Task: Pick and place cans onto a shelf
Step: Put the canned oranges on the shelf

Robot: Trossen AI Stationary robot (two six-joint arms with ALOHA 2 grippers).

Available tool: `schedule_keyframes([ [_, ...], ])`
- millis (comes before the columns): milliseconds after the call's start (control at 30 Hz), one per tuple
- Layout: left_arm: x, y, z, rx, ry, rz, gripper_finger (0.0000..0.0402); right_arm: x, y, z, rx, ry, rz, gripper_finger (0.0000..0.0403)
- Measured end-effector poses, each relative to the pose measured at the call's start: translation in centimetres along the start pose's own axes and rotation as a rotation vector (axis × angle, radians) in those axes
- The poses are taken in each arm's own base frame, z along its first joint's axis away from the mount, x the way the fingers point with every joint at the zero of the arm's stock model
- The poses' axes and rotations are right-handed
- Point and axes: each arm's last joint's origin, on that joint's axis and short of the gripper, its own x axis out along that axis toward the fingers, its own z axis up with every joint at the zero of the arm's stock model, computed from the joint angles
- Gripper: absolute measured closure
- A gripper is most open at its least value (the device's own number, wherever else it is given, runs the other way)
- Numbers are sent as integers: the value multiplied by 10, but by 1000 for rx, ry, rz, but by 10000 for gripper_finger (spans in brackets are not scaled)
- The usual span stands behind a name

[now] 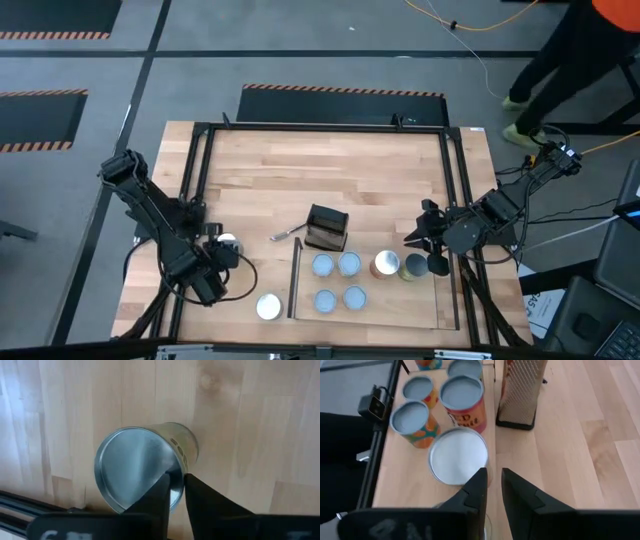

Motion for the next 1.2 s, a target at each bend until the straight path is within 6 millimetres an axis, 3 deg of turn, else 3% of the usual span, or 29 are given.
schedule_keyframes([
  [133,1,-1,1,-2,8,3,390,0,2,3,10,-25,18,341],
  [300,-3,-2,4,-8,-4,-7,395,0,3,4,15,-42,30,341],
  [567,-35,-3,23,-57,-59,-86,400,-2,11,17,-23,-167,105,341],
  [900,-111,10,57,-29,-208,-284,401,-8,23,41,-127,-418,197,341],
  [1067,-157,27,71,-61,-293,-449,401,-8,21,45,-118,-446,199,338],
  [1200,-183,40,80,-75,-385,-523,401,-7,18,49,-101,-470,190,322],
])
